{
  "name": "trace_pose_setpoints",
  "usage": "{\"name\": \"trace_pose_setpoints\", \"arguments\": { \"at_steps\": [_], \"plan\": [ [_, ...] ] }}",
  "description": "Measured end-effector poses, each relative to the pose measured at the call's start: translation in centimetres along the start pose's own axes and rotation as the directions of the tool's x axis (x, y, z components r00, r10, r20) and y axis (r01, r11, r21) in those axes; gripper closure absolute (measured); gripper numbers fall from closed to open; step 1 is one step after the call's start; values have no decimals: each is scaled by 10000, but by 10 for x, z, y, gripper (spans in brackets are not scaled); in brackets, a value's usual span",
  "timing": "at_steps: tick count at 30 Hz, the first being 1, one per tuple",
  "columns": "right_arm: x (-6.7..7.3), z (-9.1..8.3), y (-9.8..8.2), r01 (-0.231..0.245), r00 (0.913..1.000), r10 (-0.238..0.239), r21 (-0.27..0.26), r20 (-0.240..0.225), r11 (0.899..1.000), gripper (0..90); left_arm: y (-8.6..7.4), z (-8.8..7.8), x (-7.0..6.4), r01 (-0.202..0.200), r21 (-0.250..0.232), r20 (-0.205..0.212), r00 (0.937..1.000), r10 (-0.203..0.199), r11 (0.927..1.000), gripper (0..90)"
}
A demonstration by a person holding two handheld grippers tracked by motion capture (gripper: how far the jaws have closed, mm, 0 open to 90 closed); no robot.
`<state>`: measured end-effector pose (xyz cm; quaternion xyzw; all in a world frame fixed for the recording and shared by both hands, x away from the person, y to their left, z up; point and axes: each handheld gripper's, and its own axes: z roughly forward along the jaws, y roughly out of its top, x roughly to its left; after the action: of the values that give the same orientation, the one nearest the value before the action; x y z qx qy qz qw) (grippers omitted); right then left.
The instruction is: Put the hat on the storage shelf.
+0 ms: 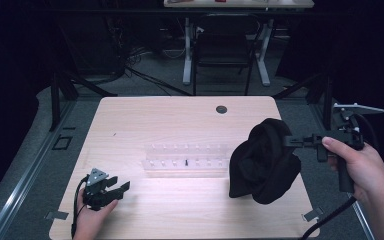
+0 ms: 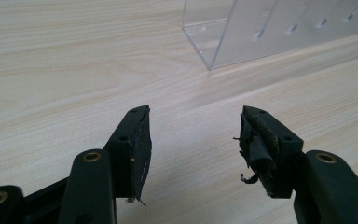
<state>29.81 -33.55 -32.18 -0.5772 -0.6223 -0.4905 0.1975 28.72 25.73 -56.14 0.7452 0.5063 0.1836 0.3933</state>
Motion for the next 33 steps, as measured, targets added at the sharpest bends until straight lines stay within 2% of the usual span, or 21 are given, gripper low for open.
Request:
{"name": "trace_pose_setpoints", "arguments": {
  "at_steps": [20,33],
  "plan": [
    [16,0,15,122,9998,-128,-401,-136,9991,884,0,1,0,21,-2,-2,10000,-21,10000,437],
    [23,5,26,342,9992,-348,-337,-176,9988,884,0,0,0,44,-25,7,10000,-44,10000,437]
  ]
}}
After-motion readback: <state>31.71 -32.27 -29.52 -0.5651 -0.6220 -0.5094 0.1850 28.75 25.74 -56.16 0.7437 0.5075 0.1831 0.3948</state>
